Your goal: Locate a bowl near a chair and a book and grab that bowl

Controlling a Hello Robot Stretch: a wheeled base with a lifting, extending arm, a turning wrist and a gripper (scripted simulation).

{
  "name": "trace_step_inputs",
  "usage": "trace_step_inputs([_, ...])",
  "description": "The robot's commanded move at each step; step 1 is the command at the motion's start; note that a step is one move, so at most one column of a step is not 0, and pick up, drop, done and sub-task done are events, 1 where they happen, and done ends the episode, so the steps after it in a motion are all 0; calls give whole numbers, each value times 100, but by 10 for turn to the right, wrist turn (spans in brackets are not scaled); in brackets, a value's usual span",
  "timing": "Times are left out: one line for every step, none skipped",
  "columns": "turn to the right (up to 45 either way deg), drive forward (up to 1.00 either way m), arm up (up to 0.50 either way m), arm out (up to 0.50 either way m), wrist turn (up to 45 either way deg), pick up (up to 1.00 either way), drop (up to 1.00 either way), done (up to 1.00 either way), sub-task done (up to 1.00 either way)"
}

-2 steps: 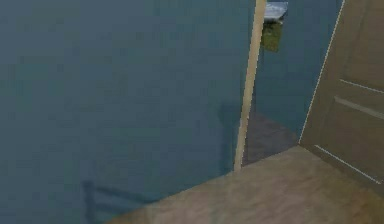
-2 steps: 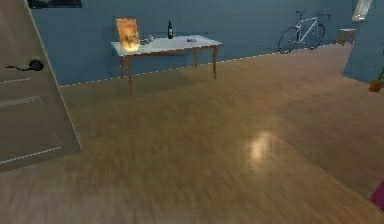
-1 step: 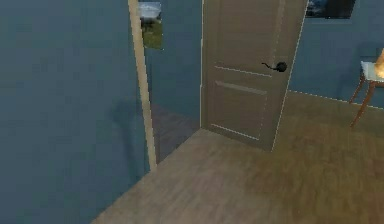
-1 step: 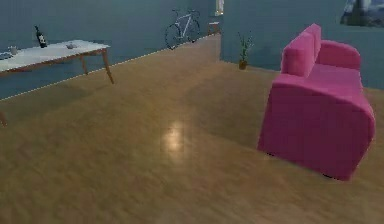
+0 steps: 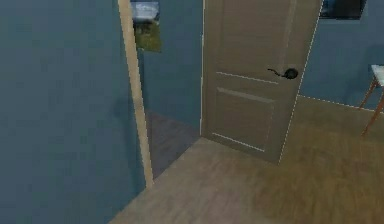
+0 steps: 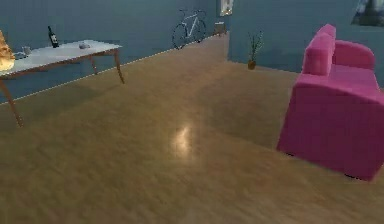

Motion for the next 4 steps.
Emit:
trace_step_inputs([60,0,0,0,0,0,0,0,0])
trace_step_inputs([0,100,0,0,0,0,0,0,0])
trace_step_inputs([-210,0,0,0,0,0,0,0,0])
trace_step_inputs([0,95,0,0,0,0,0,0,0])
